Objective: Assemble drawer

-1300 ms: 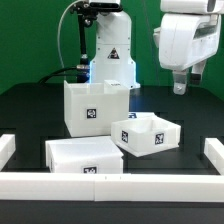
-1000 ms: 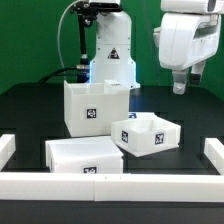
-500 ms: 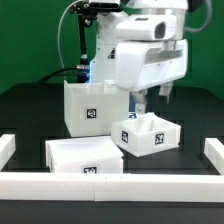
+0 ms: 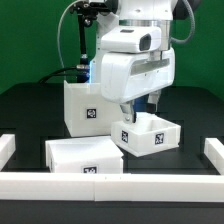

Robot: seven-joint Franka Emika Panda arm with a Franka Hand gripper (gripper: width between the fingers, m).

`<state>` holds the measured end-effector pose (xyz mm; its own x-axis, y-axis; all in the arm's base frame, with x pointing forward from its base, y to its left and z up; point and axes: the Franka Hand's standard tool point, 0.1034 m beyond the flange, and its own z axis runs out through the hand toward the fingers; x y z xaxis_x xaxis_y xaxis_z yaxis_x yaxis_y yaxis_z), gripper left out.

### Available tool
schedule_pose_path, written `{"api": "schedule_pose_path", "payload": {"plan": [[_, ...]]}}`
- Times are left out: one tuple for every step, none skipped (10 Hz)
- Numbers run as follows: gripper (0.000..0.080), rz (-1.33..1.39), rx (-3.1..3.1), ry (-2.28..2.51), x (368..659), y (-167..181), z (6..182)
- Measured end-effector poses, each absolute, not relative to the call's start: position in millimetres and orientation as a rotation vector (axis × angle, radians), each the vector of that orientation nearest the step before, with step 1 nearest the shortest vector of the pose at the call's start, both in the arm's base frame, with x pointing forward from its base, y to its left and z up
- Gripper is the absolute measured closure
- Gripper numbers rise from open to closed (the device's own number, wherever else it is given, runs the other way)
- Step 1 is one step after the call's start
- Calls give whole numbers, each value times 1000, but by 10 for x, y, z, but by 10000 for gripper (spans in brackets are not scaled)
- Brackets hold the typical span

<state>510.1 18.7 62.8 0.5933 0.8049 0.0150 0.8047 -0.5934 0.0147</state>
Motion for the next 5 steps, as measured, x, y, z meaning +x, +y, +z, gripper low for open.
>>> {"api": "schedule_pose_path", "payload": {"plan": [[150, 3, 2881, 1279, 5087, 77, 541], [150, -16, 2920, 1209, 5067, 23, 450], [150, -34, 2934, 1193, 5014, 41, 378], [150, -15, 2931, 1197, 4994, 64, 348], [150, -18, 2936, 1194, 4969, 41, 276]]}}
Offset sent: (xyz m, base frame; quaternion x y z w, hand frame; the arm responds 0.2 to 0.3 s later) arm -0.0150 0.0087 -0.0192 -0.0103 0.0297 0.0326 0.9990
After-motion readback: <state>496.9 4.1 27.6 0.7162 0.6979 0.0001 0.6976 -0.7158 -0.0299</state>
